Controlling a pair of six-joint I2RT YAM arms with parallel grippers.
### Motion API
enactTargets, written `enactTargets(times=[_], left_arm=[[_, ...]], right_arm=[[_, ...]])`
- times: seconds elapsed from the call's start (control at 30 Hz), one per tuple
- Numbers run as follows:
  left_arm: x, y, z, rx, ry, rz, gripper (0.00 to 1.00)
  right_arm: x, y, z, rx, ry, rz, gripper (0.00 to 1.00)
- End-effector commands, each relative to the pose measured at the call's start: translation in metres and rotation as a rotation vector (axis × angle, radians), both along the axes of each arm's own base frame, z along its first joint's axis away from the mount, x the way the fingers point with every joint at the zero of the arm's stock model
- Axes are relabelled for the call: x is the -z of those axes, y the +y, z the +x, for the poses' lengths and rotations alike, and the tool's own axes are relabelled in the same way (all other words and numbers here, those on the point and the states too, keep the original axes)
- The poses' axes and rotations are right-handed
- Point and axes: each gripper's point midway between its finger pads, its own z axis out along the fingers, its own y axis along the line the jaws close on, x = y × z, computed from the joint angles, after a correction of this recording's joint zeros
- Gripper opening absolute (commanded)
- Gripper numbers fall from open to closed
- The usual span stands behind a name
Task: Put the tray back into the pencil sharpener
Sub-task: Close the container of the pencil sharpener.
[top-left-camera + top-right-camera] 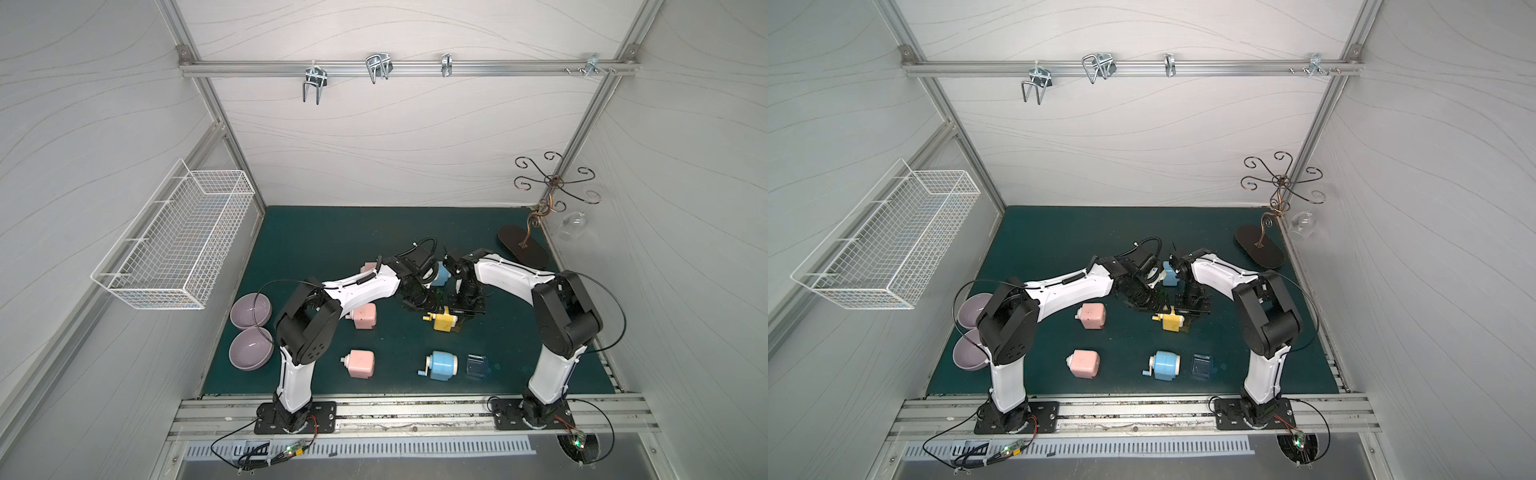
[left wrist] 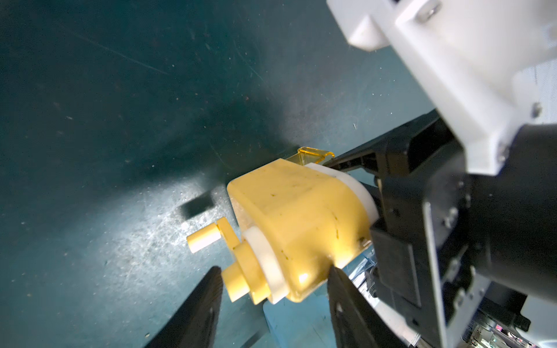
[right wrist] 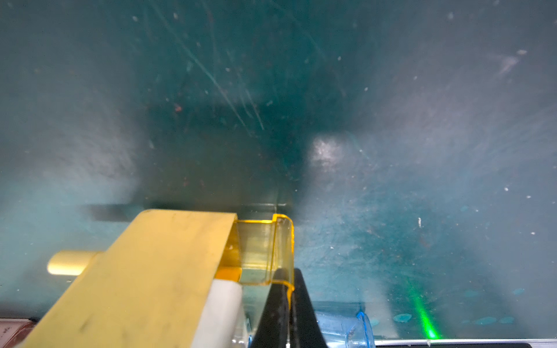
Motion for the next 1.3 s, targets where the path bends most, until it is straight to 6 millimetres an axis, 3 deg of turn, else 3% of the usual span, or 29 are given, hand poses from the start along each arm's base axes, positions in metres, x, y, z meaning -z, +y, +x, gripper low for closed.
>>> enactTargets(times=[0.0,0.43,0.83,1.27], left_arm=[[-0.005,-0.010,0.000,0.029,-0.027,-0.023,0.58],[-0.002,-0.014,0.000,0.031,-0.016,-0.031,0.58],[-0.001,-0.013,-0.001,0.031,-0.017,-0.027,0.58],[-0.001,-0.012,-0.002,0.034,-0.017,-0.023,0.58]], right_arm=[[-0.008,0.022,0.000,-0.001,-0.009,0.103,0.00],[-0.013,0.033,0.001,0.017,-0.023,0.202,0.00],[-0.019,0.015,0.002,0.037,-0.050,0.150,0.04],[-0.022,0.010,-0.001,0.040,-0.051,0.143,0.13]])
